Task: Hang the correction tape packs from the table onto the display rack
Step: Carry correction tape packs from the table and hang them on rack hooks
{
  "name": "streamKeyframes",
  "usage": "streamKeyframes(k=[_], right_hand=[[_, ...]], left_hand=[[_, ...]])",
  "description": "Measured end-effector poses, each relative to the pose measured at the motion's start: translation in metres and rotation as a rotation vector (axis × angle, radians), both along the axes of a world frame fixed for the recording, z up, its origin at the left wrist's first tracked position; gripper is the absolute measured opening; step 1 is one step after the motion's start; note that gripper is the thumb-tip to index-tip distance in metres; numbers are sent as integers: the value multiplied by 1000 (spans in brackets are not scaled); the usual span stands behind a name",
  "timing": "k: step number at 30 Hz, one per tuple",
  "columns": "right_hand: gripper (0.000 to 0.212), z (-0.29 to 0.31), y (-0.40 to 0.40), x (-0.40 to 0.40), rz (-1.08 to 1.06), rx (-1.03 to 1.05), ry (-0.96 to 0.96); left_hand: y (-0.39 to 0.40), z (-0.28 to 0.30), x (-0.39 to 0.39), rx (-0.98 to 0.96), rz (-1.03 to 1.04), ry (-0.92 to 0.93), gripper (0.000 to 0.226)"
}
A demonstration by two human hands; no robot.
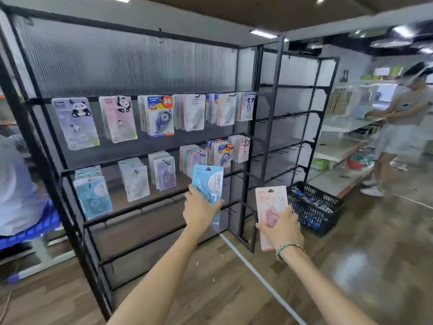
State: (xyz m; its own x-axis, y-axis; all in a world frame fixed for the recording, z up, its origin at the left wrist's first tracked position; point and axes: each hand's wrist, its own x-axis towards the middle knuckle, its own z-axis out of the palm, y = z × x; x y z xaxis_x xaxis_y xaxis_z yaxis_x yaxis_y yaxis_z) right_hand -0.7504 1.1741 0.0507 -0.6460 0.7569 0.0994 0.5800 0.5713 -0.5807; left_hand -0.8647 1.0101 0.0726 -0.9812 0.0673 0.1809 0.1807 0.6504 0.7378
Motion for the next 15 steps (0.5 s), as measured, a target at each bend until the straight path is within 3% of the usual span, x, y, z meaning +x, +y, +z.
streamKeyframes(k=[8, 15], right_hand=[[109, -19, 99, -75, -16, -27, 3], [105, -25, 217, -165, 118, 1, -8]], left_hand=[[97, -18, -77, -44, -17, -5, 92], [198, -35, -138, 23, 90, -47, 83]])
